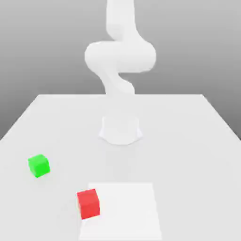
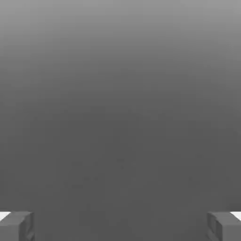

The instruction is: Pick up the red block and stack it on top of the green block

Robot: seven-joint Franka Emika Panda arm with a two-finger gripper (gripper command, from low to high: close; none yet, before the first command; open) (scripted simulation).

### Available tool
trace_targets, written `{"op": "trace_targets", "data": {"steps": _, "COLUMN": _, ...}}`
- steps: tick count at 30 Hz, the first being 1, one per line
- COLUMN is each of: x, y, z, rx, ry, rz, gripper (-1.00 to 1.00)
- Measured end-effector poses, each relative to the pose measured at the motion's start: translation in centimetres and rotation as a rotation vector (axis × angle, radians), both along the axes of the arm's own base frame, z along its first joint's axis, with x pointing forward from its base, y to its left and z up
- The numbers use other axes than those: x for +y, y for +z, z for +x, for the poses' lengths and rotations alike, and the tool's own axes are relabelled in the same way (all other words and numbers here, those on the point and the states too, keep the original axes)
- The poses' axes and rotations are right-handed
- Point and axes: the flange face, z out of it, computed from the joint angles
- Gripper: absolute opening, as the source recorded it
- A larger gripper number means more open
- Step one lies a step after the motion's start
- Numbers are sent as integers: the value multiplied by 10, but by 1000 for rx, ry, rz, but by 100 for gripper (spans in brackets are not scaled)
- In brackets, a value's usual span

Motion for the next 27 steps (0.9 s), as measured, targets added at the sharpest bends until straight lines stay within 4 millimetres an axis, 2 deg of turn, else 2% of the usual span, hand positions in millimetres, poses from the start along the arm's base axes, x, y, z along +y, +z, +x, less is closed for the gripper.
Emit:
{"op": "trace_targets", "data": {"steps": 2, "x": -9, "y": -42, "z": 25, "rx": 71, "ry": -79, "rz": 71, "gripper": 0}}
{"op": "trace_targets", "data": {"steps": 5, "x": -20, "y": -105, "z": 53, "rx": 171, "ry": -202, "rz": 161, "gripper": 0}}
{"op": "trace_targets", "data": {"steps": 8, "x": -31, "y": -170, "z": 70, "rx": 268, "ry": -334, "rz": 236, "gripper": 0}}
{"op": "trace_targets", "data": {"steps": 11, "x": -42, "y": -236, "z": 78, "rx": 362, "ry": -476, "rz": 297, "gripper": 0}}
{"op": "trace_targets", "data": {"steps": 16, "x": -58, "y": -342, "z": 69, "rx": 507, "ry": -731, "rz": 364, "gripper": 0}}
{"op": "trace_targets", "data": {"steps": 21, "x": -76, "y": -439, "z": 36, "rx": 626, "ry": -1007, "rz": 389, "gripper": 0}}
{"op": "trace_targets", "data": {"steps": 27, "x": -76, "y": -510, "z": 30, "rx": 645, "ry": -1050, "rz": 387, "gripper": 0}}
